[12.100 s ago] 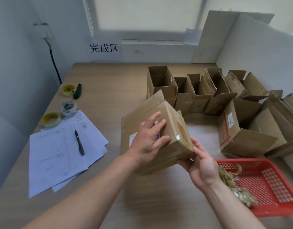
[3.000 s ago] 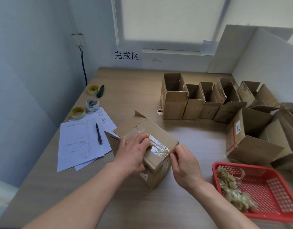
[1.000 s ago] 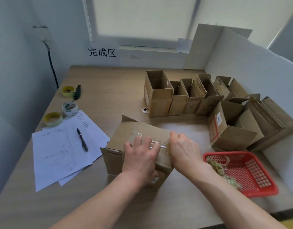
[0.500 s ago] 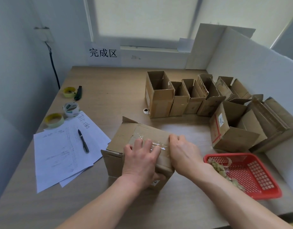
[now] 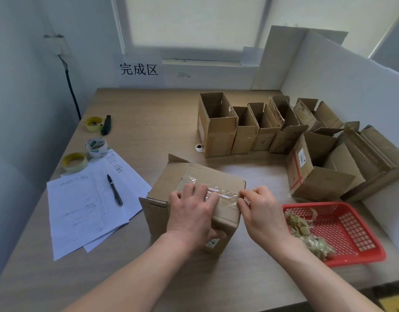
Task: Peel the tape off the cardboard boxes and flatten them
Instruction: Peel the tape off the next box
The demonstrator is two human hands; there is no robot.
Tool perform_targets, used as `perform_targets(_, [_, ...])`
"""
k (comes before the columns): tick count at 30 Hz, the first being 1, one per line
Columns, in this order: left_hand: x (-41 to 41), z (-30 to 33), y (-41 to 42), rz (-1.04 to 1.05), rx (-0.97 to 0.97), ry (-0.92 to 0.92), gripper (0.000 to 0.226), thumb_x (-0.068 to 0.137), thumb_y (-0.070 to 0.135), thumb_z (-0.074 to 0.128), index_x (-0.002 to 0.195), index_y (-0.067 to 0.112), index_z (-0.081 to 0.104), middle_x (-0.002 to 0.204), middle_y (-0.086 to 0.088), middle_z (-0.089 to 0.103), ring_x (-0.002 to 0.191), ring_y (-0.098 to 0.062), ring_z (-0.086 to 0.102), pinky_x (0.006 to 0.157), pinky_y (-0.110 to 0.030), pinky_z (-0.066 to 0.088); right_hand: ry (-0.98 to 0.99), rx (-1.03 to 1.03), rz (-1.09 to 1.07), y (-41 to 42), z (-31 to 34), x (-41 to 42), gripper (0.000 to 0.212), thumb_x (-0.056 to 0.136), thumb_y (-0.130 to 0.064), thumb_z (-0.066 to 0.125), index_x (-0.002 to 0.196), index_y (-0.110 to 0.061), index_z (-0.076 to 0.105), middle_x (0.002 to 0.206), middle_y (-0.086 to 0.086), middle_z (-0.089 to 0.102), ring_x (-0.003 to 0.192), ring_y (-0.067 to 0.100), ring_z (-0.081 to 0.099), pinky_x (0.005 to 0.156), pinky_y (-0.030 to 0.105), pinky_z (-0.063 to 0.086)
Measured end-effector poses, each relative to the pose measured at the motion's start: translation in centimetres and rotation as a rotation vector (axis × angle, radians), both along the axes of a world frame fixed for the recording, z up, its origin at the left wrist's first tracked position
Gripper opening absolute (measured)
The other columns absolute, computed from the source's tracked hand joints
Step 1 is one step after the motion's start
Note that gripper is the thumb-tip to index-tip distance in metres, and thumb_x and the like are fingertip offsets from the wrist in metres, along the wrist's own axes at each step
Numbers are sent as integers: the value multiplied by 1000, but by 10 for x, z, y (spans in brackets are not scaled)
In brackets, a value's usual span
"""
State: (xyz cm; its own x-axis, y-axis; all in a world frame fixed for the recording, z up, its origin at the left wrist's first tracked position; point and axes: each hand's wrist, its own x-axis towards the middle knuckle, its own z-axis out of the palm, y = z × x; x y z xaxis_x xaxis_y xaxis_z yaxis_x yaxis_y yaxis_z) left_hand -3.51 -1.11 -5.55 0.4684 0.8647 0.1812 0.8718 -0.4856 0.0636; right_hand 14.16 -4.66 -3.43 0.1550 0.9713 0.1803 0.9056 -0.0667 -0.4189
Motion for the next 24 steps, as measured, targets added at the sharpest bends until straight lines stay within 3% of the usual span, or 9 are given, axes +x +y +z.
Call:
perform_targets(5, [1, -3, 0, -1, -5, 1, 78, 52, 79, 69, 112, 33, 51, 127, 4, 47, 119, -28, 41, 86, -44, 33, 60, -10, -84, 11, 1, 1, 14, 94, -22, 62, 95, -15, 73, 93, 5, 58, 88, 27, 59, 75, 37, 47])
perform_targets(9, [0, -3, 0, -4, -2, -1, 77, 53, 79, 69, 113, 34, 50, 129, 5, 46, 121, -27, 39, 87, -44, 33, -45, -46, -74, 14, -4, -2, 12, 97, -27, 51, 92, -18, 57, 93, -1, 48, 85, 29, 56, 65, 36, 39])
perform_targets(13, [1, -2, -1, 2, -14, -1, 79, 50, 77, 73, 113, 34, 50, 128, 5, 47, 120, -28, 41, 87, -44, 34, 26, -54, 53, 12, -8, 6, 9, 100, -23, 47, 92, -20, 49, 93, -4, 43, 82, 27, 53, 68, 42, 43])
perform_targets(18, [1, -3, 0, -1, -3, -7, 79, 52, 78, 71, 114, 34, 49, 128, 4, 47, 120, -27, 41, 87, -45, 34, 87, -29, 68, 9, -6, 13, 8, 98, -24, 55, 101, -17, 59, 90, -5, 52, 83, 19, 54, 73, 41, 47])
perform_targets(21, [1, -3, 3, -3, 5, -3, 79, 52, 78, 71, 114, 34, 49, 129, 4, 47, 120, -27, 41, 87, -45, 34, 84, 14, 0, 6, -4, 7, 24, 94, -25, 63, 115, -15, 67, 90, -1, 60, 85, 21, 58, 75, 39, 48])
perform_targets(24, [2, -4, 3, -2, 6, -1, 79, 51, 78, 71, 112, 33, 51, 128, 4, 48, 120, -28, 42, 87, -45, 35, 24, 10, -46, 9, -2, 2, 18, 95, -26, 60, 100, -14, 73, 93, 5, 64, 88, 26, 61, 74, 36, 47])
